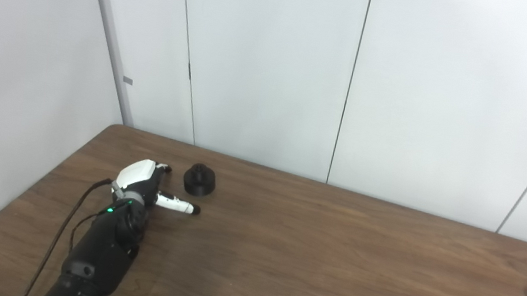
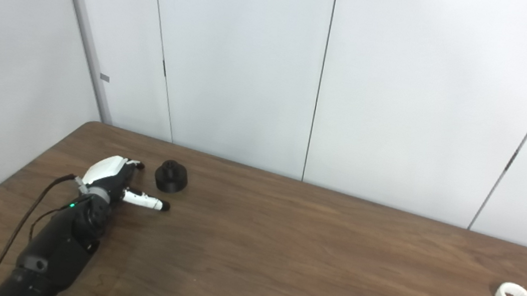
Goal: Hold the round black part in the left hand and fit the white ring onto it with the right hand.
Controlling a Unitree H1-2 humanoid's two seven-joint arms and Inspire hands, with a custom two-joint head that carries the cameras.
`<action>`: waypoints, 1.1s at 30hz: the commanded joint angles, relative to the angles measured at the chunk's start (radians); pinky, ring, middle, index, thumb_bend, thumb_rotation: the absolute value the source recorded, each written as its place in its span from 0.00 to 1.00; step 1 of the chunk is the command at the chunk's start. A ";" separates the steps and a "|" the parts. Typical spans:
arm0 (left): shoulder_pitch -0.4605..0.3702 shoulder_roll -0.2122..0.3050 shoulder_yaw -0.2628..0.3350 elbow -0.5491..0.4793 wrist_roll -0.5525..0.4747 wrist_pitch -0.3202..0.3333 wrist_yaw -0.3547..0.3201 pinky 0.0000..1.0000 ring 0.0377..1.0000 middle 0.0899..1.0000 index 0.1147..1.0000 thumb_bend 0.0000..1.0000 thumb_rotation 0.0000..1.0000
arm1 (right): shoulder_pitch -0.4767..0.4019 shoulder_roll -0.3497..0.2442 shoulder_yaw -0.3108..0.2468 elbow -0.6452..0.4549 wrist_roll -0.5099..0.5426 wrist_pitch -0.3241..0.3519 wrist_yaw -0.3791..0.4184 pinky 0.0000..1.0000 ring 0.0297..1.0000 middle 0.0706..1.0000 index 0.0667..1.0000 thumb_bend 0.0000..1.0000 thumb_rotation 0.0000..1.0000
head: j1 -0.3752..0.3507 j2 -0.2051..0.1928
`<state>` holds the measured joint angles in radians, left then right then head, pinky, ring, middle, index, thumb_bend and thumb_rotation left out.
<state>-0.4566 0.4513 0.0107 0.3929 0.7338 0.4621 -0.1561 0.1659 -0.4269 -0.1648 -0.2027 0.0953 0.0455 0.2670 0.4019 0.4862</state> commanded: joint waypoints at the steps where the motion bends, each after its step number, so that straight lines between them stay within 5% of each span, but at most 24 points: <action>1: -0.032 0.023 -0.011 0.014 -0.023 -0.008 0.026 1.00 1.00 1.00 0.88 1.00 0.28 | 0.017 -0.029 -0.018 -0.009 -0.008 0.017 -0.008 0.88 0.99 1.00 0.91 0.73 0.47 | -0.002 0.001; 10: -0.042 0.024 -0.065 0.041 -0.110 -0.107 0.090 1.00 1.00 1.00 0.78 1.00 0.20 | 0.021 -0.019 -0.014 -0.024 0.002 0.023 -0.006 0.90 1.00 1.00 0.92 0.74 0.46 | -0.019 0.002; 33: -0.097 -0.015 -0.188 0.116 -0.166 -0.139 0.154 1.00 1.00 1.00 0.76 0.98 0.16 | 0.035 -0.001 -0.006 -0.064 0.021 0.057 -0.011 0.94 1.00 1.00 0.93 0.77 0.44 | -0.038 0.007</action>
<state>-0.5255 0.4456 -0.1555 0.4975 0.5667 0.3436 0.0060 0.1881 -0.4231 -0.1653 -0.2483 0.1140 0.0875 0.2635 0.3636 0.4924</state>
